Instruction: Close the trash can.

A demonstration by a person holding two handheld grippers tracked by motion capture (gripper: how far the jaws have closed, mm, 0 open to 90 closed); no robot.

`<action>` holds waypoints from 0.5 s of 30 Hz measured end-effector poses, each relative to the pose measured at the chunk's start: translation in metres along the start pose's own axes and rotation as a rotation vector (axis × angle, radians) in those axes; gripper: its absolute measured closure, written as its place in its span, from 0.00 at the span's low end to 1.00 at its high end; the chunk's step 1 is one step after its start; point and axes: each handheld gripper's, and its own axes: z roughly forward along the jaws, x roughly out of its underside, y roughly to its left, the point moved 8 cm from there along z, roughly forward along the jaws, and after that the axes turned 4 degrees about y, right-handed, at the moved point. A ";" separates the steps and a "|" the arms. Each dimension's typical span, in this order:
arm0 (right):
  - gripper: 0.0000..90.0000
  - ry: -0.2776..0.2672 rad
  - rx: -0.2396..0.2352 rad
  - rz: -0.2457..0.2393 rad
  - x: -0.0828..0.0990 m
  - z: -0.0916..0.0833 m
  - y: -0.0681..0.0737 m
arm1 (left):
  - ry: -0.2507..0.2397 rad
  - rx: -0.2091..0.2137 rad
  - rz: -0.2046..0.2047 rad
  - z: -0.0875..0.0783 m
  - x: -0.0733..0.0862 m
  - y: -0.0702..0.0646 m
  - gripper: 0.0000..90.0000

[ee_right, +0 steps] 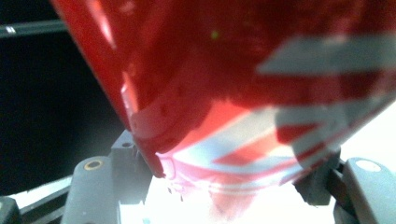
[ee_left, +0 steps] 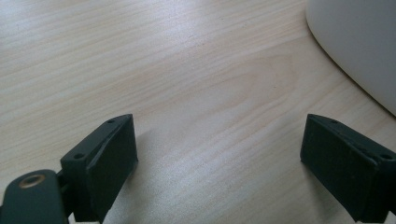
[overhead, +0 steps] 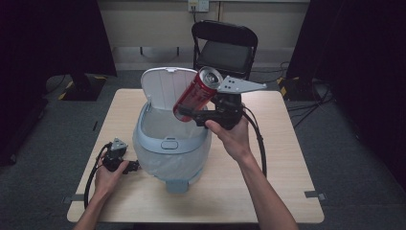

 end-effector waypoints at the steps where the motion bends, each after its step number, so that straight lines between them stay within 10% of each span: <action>1: 0.37 0.018 0.002 -0.001 0.003 0.005 -0.001 | 0.000 -0.001 0.000 0.000 0.000 0.000 0.11; 15: 0.20 0.155 0.037 0.014 0.030 0.030 -0.011 | 0.000 -0.002 0.002 0.000 0.000 0.000 0.11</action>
